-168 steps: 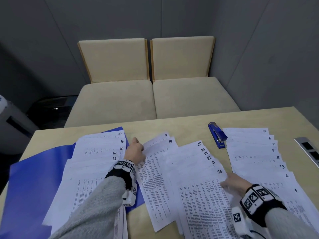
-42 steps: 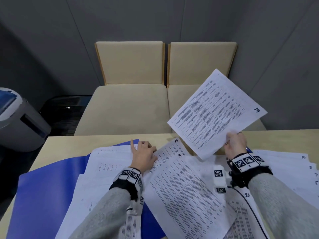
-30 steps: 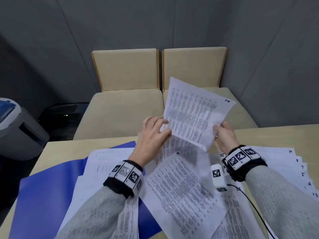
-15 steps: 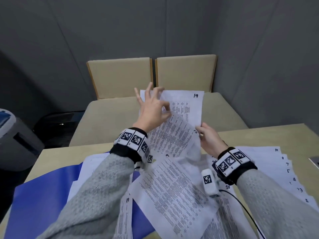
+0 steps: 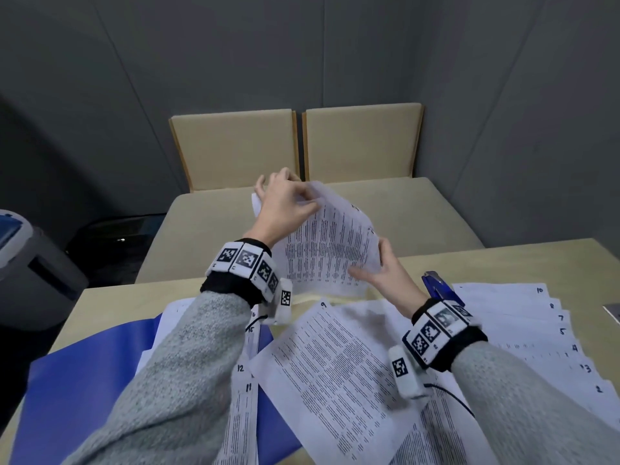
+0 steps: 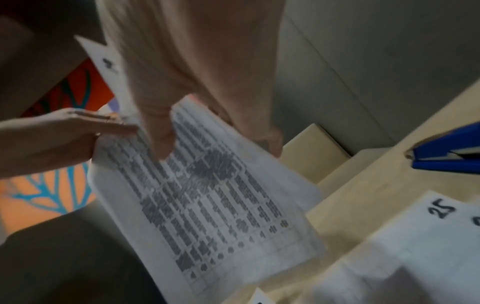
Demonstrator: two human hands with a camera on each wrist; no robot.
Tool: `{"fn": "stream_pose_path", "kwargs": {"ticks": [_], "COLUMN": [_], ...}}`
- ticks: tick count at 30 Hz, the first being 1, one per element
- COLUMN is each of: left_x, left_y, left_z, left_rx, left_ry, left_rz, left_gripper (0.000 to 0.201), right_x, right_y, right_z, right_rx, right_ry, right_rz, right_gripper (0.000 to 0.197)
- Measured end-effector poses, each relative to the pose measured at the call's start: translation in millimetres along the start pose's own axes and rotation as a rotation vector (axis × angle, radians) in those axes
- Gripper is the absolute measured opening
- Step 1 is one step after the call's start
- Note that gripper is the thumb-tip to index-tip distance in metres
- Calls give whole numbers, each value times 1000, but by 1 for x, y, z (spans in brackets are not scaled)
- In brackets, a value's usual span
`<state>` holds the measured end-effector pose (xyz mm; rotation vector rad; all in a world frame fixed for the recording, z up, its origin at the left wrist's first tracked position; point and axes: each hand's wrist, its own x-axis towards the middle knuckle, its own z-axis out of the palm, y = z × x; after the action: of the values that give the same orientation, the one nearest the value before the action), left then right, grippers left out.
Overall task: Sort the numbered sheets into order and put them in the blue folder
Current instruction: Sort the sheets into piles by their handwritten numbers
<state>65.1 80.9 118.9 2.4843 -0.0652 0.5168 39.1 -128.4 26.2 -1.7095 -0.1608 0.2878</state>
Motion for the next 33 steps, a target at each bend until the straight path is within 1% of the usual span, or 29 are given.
{"fn": "stream_pose_path", "kwargs": {"ticks": [2,3,5,7,9,10,11,12,13,14,16,17,19,20,21,23,25,27,29,31,33], "left_x": [2,2,1,-2,-9,-14,-21,-29,-38,-47,-69,-80,-100,-108,-113,-117,-114,-112,-111,-112,-116], "left_y": [0,0,-1,-7,-21,-31,-44,-59,-79,-101,-146,-165,-191,-198,-203,-206,-212,-218,-220,-218,-214], "left_z": [-6,-9,-11,-9,-3,0,3,7,13,20,34,40,51,55,57,58,56,52,47,41,33], "left_rx": [-32,-34,-3,74,147,164,162,143,113,88,100,137,287,367,421,446,440,443,440,414,381], "left_ry": [34,55,102,171,269,309,322,298,237,135,-143,-282,-521,-603,-654,-669,-626,-585,-579,-568,-544], "left_rz": [12,27,65,110,131,113,74,18,-45,-109,-217,-273,-384,-418,-432,-423,-397,-369,-342,-323,-314], "left_gripper": [15,14,13,16,29,38,45,49,49,47,43,40,39,42,45,52,51,42,33,24,19], "right_x": [5,9,15,18,25,29,33,37,39,40,42,42,43,46,50,58,70,81,92,100,108], "right_y": [-8,-10,-15,-19,-18,-15,-11,-4,2,10,26,33,45,51,56,61,64,61,55,51,50], "right_z": [6,6,8,9,4,-2,-7,-13,-17,-19,-19,-17,-12,-9,-5,2,11,19,28,41,59], "right_rx": [-25,-18,14,19,38,56,78,99,121,147,184,191,195,191,192,204,214,215,208,217,240], "right_ry": [142,193,235,292,410,472,521,557,579,595,613,615,616,619,620,610,622,647,654,637,588], "right_rz": [-79,-103,-117,-120,-114,-96,-68,-20,41,97,177,198,232,243,256,283,297,295,277,265,253], "right_gripper": [28,23,32,33,31,29,28,27,26,25,16,12,14,19,22,21,16,11,9,13,19]}}
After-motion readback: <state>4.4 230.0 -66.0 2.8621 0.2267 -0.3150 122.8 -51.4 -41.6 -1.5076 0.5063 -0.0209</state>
